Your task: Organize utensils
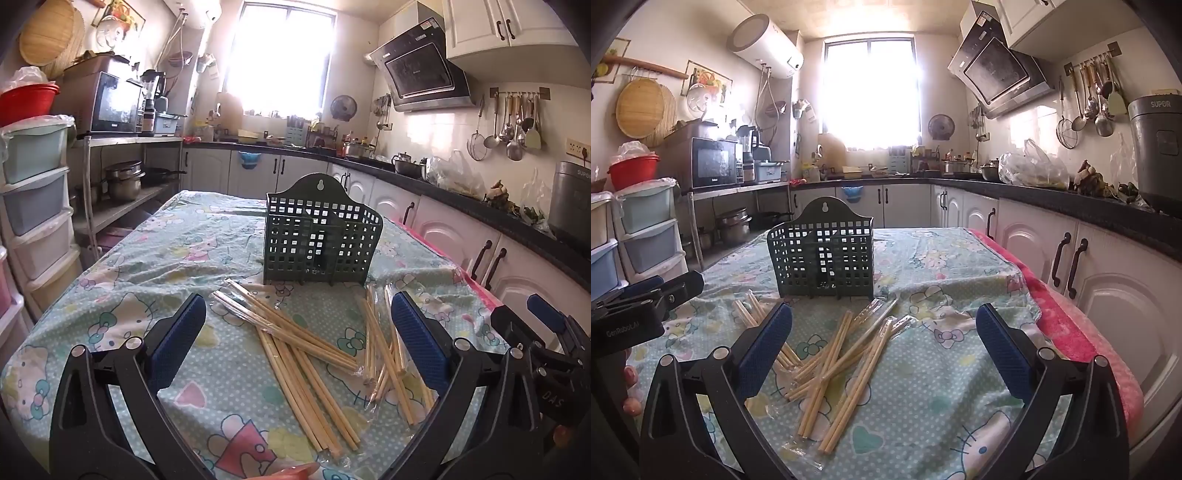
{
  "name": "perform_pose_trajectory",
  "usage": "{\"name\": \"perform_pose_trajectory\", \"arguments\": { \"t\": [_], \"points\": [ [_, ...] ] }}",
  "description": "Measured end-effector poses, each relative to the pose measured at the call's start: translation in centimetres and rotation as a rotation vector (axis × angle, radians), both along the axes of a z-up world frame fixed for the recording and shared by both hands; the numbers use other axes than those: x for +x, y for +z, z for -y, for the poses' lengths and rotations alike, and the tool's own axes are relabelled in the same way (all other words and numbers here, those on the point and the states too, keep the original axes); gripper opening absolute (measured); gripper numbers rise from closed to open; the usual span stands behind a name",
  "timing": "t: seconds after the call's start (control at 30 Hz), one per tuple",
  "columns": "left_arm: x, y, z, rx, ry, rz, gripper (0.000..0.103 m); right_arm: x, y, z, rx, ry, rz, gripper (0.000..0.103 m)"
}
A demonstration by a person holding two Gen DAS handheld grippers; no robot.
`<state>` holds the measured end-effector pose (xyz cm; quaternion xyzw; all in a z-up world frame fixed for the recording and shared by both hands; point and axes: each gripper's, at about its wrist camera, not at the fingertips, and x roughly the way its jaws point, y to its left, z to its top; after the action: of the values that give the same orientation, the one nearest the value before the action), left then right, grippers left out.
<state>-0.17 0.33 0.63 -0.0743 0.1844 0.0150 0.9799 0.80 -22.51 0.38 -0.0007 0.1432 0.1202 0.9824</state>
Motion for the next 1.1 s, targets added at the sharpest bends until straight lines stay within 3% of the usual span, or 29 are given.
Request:
{"name": "perform_pose_trajectory", "arguments": {
  "t": [1.1],
  "points": [
    [-0.33, 0.7, -0.01, -0.002, -0.002, 0.006, 0.093, -0.51, 0.32, -0.19, -0.003, 0.001, 0.003, 0.097]
  ]
}}
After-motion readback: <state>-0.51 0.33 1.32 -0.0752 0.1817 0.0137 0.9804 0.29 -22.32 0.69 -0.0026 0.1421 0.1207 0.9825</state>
